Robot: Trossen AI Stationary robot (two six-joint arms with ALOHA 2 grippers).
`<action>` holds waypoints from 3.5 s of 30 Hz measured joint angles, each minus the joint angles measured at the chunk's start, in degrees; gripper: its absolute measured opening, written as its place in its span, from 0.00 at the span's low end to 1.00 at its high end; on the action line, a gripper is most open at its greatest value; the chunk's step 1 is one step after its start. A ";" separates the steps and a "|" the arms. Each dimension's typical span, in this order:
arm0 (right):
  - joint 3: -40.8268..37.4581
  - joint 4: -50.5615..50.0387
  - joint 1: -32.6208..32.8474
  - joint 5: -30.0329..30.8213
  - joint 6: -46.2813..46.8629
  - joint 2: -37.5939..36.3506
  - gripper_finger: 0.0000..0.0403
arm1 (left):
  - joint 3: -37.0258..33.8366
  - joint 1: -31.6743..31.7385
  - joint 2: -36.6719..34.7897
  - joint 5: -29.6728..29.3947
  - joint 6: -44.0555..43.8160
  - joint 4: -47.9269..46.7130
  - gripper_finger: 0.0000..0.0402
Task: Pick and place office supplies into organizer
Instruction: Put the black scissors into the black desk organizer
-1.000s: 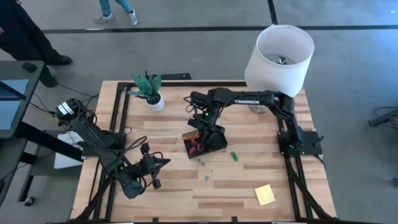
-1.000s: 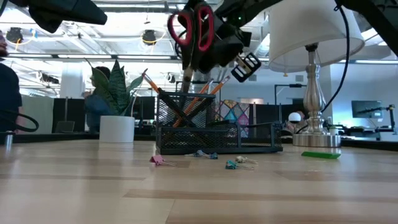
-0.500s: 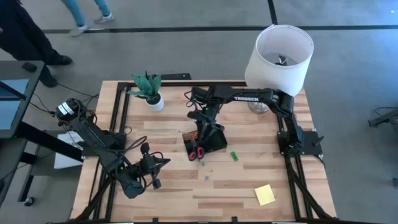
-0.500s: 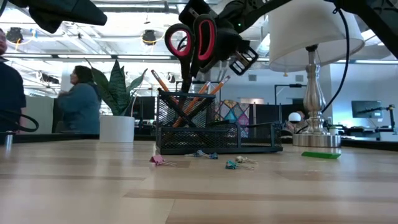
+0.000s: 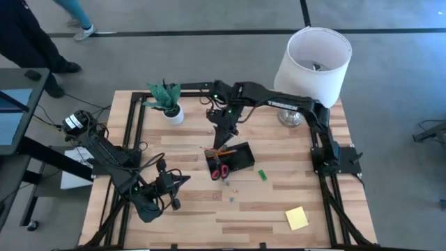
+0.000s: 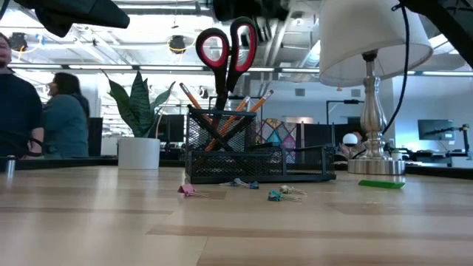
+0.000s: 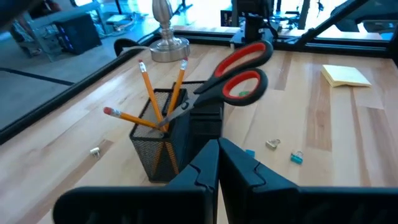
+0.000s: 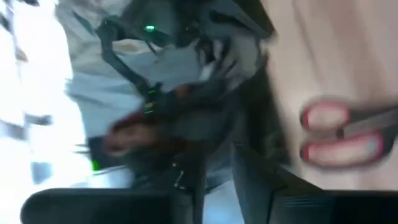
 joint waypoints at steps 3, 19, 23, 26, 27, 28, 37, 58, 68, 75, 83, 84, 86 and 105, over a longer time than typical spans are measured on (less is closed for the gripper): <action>7.31 -6.97 3.59 11.87 -10.33 -2.45 0.11 | 0.00 0.00 -0.97 -0.09 1.88 -0.01 0.00; -1.77 -10.66 41.71 89.22 1.01 -6.57 0.00 | 0.00 0.00 -2.68 8.20 15.46 4.57 0.00; -7.15 -3.74 44.85 95.39 5.88 -3.36 0.00 | 0.00 0.00 -2.68 11.29 19.05 7.68 0.00; -10.07 -0.09 45.10 100.53 8.71 -0.58 0.00 | 0.00 -0.01 -2.68 12.90 21.79 10.55 0.00; -10.56 1.38 44.94 102.49 9.18 0.46 0.00 | 0.00 -0.02 -2.68 12.92 22.69 11.31 0.00; -10.79 1.58 44.68 104.32 9.95 1.50 0.00 | 0.00 -0.02 -2.68 12.92 23.56 11.98 0.00; -10.78 -0.72 40.49 109.04 11.83 4.70 0.00 | 0.00 0.02 -2.68 12.43 26.21 12.80 0.00; -10.80 -17.29 36.65 108.04 13.79 0.58 0.00 | 0.00 0.26 -2.68 12.36 25.74 11.76 0.00; -10.80 -15.12 46.24 117.90 15.71 -9.83 0.00 | 0.00 5.72 -2.68 14.41 28.95 11.66 0.18; -10.78 -14.49 49.21 119.56 15.63 -12.02 0.00 | 0.02 10.56 4.41 20.86 29.04 18.12 0.42; -10.80 -14.75 50.84 120.88 15.61 -12.02 0.00 | 0.02 10.78 9.52 3.25 24.35 21.26 0.51; -10.80 -14.77 50.87 120.88 15.62 -12.02 0.00 | 0.02 10.77 9.53 3.25 23.94 21.78 0.51; -10.80 -14.79 50.88 120.85 15.55 -12.02 0.00 | 0.02 10.75 9.53 5.26 23.46 22.64 0.51; -10.80 -16.21 50.23 120.75 14.62 -11.97 0.00 | 0.15 11.90 13.29 10.68 26.49 29.67 0.51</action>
